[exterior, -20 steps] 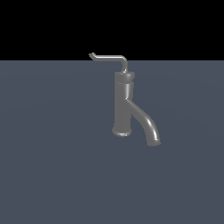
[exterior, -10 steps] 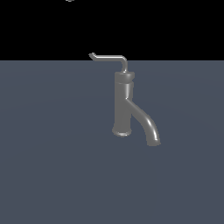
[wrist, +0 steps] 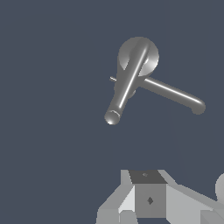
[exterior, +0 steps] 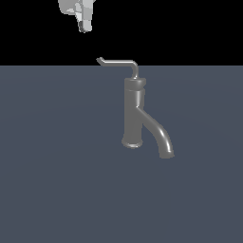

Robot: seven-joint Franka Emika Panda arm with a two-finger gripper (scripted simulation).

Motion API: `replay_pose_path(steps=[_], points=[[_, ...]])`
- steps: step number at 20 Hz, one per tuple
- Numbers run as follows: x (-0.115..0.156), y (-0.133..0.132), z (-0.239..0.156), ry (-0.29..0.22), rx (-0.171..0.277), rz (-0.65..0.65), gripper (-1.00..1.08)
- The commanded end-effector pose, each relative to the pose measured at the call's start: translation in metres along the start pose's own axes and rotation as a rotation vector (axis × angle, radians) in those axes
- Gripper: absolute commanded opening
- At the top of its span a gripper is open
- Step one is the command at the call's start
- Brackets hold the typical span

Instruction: Turn on the faucet by rotating a designated handle.

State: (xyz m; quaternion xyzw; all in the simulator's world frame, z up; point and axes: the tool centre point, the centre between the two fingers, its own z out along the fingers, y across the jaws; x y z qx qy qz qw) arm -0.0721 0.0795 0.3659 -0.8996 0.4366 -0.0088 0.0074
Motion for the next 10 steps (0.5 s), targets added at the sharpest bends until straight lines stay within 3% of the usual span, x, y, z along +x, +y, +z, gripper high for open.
replay_pose_path(steps=[1, 10], points=[[0.008, -0.010, 0.010, -0.001, -0.002, 0.057, -1.00], [0.041, -0.038, 0.042, -0.003, -0.013, 0.254, -1.00]])
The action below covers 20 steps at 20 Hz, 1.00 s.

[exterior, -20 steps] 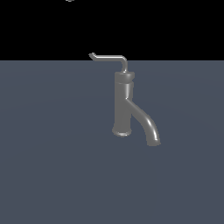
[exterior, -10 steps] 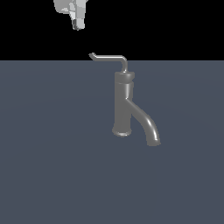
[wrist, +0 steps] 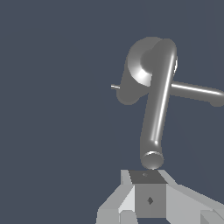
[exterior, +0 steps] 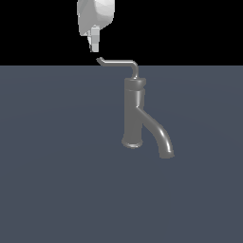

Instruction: Turn on the faucet by rotating a designated handle.

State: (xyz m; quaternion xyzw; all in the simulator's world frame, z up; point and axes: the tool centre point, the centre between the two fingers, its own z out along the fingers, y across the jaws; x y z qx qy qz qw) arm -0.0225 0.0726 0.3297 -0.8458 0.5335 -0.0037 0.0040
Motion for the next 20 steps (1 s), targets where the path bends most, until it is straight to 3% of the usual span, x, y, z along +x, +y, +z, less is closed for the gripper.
replay_pose_path(steps=[1, 10, 20], points=[[0.007, -0.009, 0.008, 0.000, -0.002, 0.050, -1.00], [0.027, -0.026, 0.027, 0.000, -0.010, 0.167, -1.00], [0.032, -0.029, 0.030, -0.001, -0.011, 0.189, -1.00]])
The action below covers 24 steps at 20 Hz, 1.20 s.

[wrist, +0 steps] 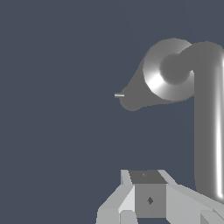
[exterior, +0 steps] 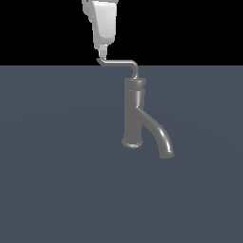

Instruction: Turn on the faucet by rotating a designated handle.

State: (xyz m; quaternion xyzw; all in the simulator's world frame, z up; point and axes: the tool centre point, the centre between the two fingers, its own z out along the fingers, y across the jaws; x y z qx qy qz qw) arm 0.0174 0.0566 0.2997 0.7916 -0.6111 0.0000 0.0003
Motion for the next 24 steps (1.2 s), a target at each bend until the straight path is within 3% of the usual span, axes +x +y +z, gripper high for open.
replay_pose_path(steps=[1, 24], points=[[0.000, 0.003, 0.000, 0.000, 0.000, 0.000, -1.00], [-0.004, 0.072, 0.000, 0.000, 0.000, 0.001, -1.00]])
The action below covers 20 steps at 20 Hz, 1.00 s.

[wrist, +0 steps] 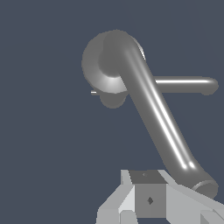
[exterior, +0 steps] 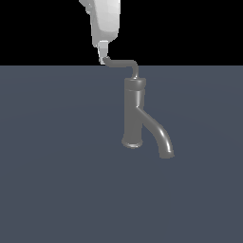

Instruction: Turn on the faucet by rotating a designated handle.

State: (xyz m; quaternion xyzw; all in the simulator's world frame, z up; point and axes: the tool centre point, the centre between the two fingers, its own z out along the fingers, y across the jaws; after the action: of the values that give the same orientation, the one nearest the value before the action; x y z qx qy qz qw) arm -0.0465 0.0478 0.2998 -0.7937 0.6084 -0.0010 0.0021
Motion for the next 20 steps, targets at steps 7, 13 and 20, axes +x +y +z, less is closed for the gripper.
replay_pose_path(steps=[7, 13, 20], points=[[0.010, 0.018, 0.000, 0.000, -0.001, 0.001, -1.00], [0.026, 0.038, 0.000, 0.000, -0.002, 0.003, -1.00], [0.046, 0.062, -0.001, 0.001, -0.004, 0.006, -1.00]])
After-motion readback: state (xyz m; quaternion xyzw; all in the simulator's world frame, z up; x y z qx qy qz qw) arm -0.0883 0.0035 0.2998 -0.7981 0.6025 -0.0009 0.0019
